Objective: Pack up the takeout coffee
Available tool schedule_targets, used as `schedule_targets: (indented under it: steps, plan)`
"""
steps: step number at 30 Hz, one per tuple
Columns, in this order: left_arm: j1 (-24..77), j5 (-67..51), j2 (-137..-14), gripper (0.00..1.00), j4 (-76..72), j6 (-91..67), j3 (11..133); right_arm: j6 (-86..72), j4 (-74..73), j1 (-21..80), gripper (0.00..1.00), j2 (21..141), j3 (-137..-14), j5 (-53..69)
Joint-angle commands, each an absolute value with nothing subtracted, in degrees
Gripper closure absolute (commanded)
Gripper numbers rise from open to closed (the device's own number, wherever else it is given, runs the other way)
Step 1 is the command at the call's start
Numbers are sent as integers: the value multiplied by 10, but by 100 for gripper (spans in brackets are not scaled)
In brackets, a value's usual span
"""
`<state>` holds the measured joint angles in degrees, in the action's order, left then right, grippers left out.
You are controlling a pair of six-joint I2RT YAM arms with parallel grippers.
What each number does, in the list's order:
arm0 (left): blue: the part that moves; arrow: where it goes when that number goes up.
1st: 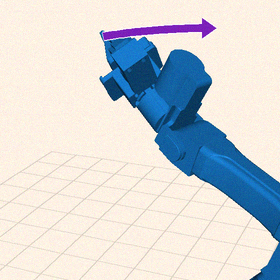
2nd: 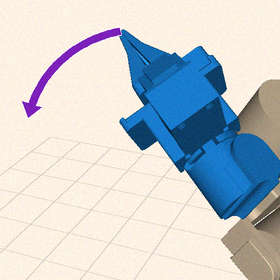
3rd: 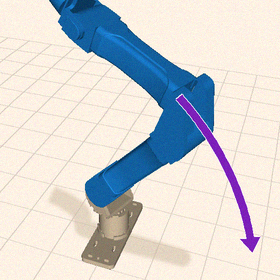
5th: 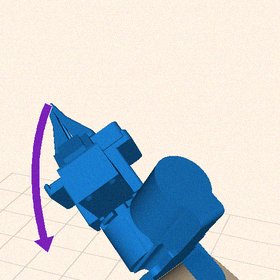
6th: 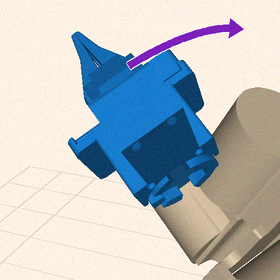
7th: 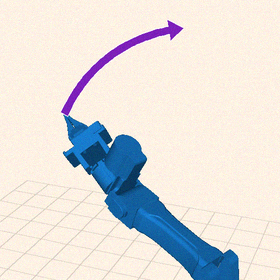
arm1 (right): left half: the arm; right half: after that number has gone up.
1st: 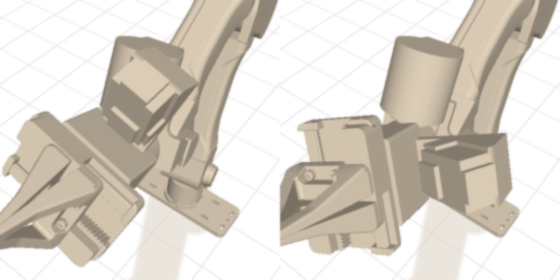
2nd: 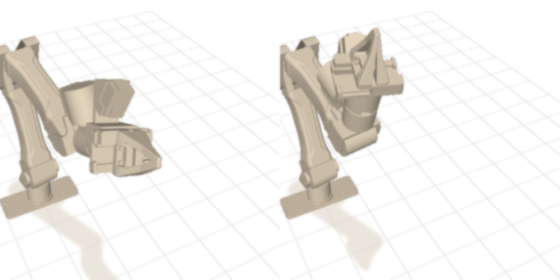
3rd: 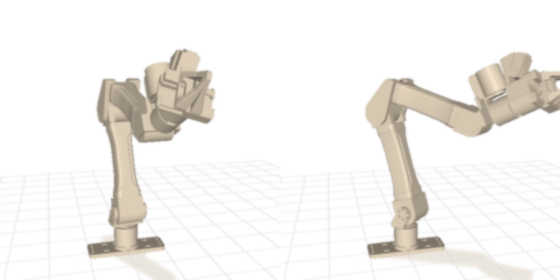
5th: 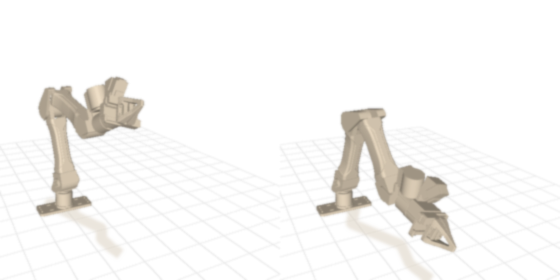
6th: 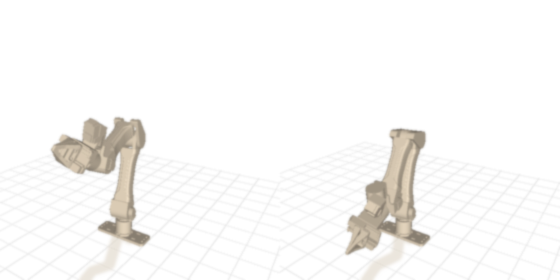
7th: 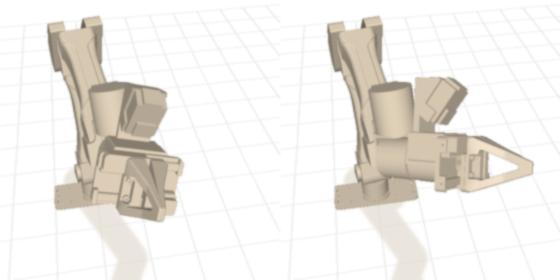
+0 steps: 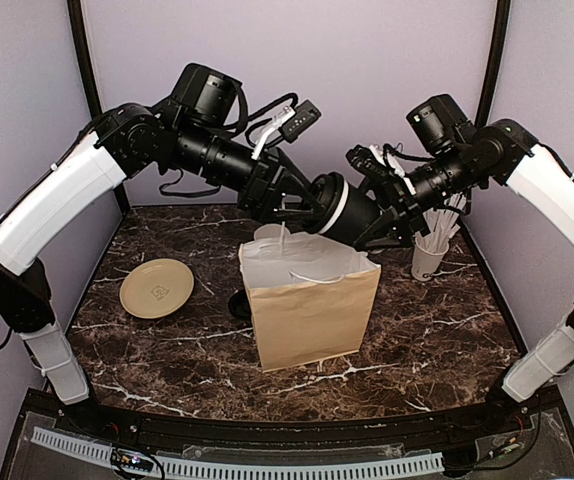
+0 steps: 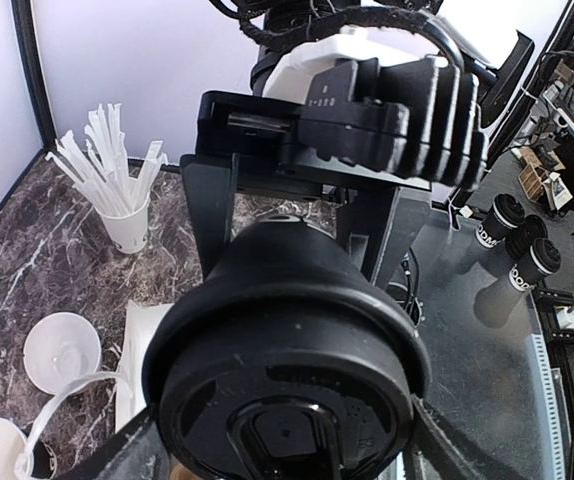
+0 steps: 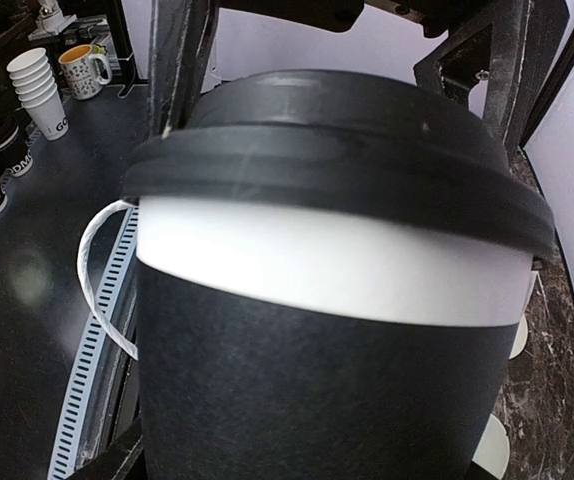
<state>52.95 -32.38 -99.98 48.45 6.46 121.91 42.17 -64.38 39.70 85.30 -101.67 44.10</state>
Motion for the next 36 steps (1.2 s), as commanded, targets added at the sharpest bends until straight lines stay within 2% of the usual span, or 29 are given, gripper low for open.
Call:
schedule_targets:
  steps: [1,2,4,9,13,17,25,29,33,34,36]
  plan:
    - [532,-340,-1007,23,478,72,1227,432,-644,402,35,842,-1028,453]
    - [532,-343,-1009,28,478,73,1230,431,-643,402,34,842,-1027,451]
    - [532,-343,-1009,32,479,74,1234,428,-642,402,33,841,-1024,449]
    - [532,-323,-1002,34,484,85,1234,428,-642,402,29,840,-1029,443]
    - [532,-293,-986,35,494,88,1245,436,-652,397,11,839,-1045,435]
    - [532,-224,-950,35,522,84,1271,438,-664,355,2,846,-1078,457]
    - [532,-91,-815,35,536,56,1204,370,-631,350,1,936,-1134,441]
    - [532,-57,-773,35,564,38,1180,334,-613,377,11,991,-1167,410]
    - [532,-49,-756,35,601,23,1164,288,-595,384,28,1047,-1205,401]
    - [532,-50,-755,35,606,20,1161,280,-593,384,36,1056,-1213,403]
    - [532,-55,-754,36,621,15,1148,267,-590,384,63,1073,-1233,406]
